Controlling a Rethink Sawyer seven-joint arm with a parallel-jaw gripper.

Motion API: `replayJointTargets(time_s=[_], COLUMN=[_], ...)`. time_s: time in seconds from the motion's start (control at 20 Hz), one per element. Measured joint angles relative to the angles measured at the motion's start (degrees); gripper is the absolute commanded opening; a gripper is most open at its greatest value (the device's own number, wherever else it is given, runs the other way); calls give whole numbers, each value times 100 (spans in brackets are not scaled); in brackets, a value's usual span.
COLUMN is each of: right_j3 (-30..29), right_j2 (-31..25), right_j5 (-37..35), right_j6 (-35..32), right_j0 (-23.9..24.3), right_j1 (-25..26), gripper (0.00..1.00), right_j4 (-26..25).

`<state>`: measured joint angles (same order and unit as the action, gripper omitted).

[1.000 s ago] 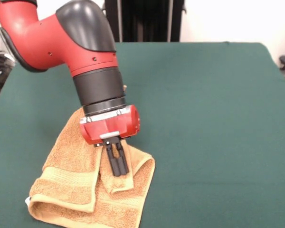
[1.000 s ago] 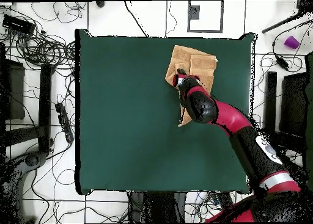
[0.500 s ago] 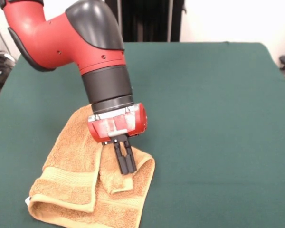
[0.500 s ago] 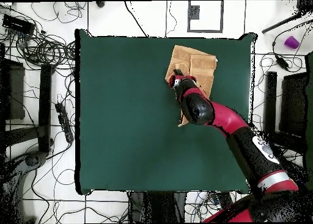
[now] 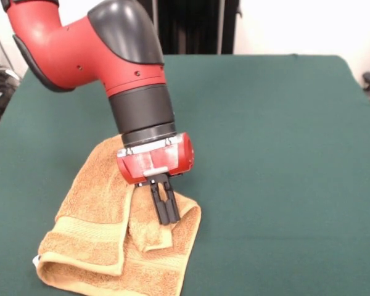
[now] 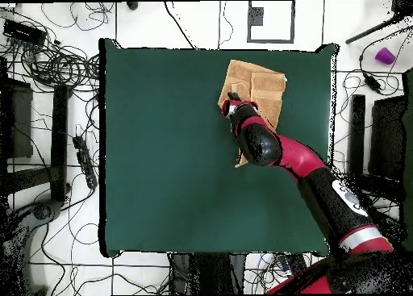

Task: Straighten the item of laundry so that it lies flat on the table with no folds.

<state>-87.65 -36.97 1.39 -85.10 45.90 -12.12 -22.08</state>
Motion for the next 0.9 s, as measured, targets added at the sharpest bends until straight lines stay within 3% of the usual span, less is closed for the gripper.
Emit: replayJointTargets(time_s=[0.9], right_j3=[2], right_j2=[293], right_j5=[-1], right_j6=[0], right_j0=[-4], right_j1=[-147], gripper=[0], right_j4=[-5])
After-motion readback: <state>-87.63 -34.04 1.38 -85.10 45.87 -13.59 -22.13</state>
